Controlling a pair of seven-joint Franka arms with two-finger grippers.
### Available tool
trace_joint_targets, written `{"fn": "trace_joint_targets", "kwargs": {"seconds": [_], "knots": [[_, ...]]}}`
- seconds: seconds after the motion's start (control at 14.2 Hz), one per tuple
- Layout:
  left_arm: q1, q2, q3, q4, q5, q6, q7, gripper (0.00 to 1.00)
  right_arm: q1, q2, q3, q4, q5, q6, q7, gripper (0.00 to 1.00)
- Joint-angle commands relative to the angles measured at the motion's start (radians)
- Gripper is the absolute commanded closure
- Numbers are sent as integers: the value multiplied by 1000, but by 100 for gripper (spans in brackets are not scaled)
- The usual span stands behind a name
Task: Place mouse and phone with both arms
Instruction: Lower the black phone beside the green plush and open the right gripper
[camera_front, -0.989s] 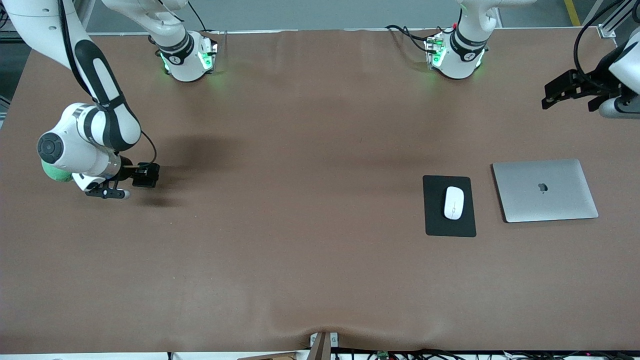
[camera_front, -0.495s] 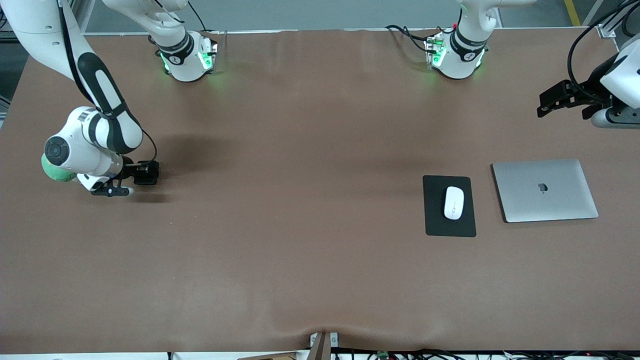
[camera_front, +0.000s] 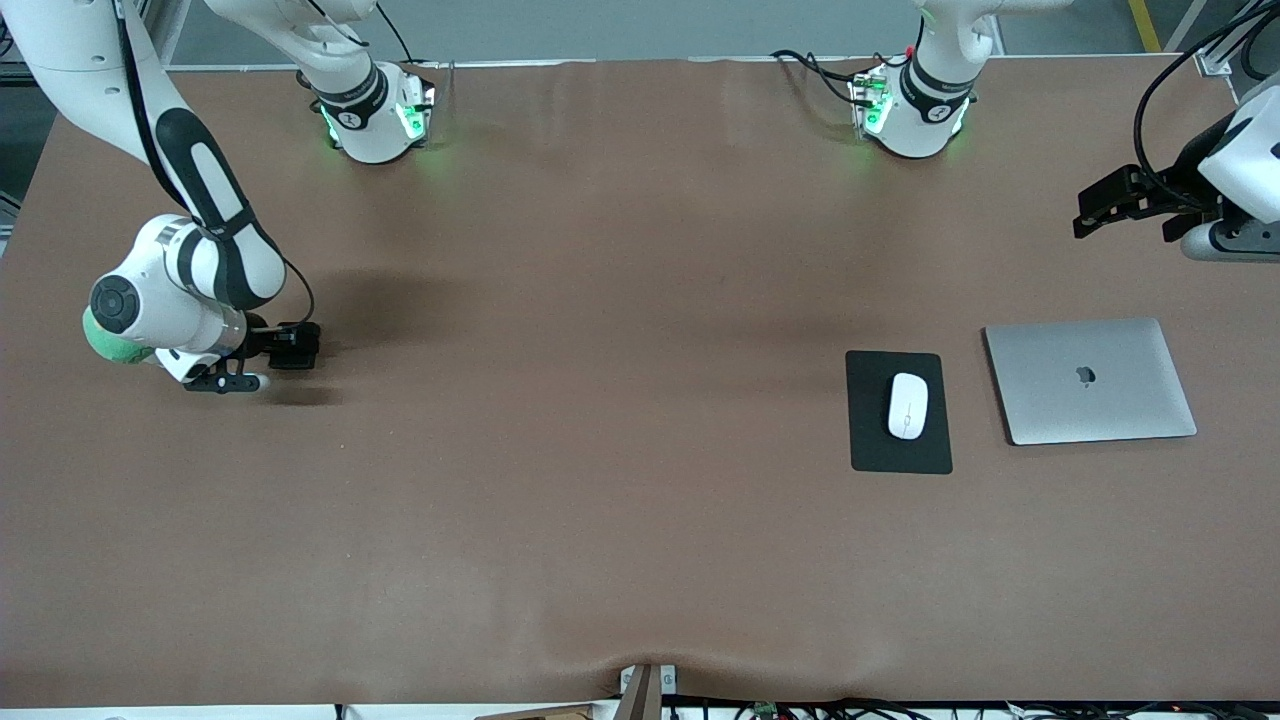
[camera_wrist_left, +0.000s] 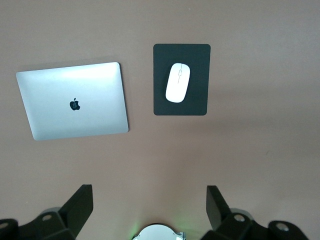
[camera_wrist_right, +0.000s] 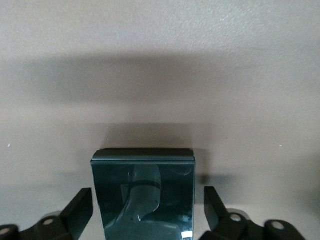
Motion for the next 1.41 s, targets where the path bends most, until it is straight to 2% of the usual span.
{"fn": "trace_joint_targets", "kwargs": {"seconds": [0.0,0.14,0.64,0.85,1.06,1.2,1.34], "knots": [[3,-8,-5,1,-3,6,-2,0,-25,-2,14,155,-4,-235,-18,0],[2,-3,-3,-1,0,8,1,0,-21,3,19,262,-4,-343,-16,0],[-2,14,-6,25,23,8,14,0,-25,8,81,456,5,-350,-13,0],[2,14,-6,25,21,8,14,0,-39,55,146,632,-2,-426,-10,0],[0,14,-5,25,21,8,14,0,-60,113,157,831,5,-554,-13,0],[3,15,-5,25,21,9,14,0,-64,112,164,927,-1,-626,-13,0],[3,17,-5,25,21,9,16,0,-74,110,164,997,2,-643,-13,0]]}}
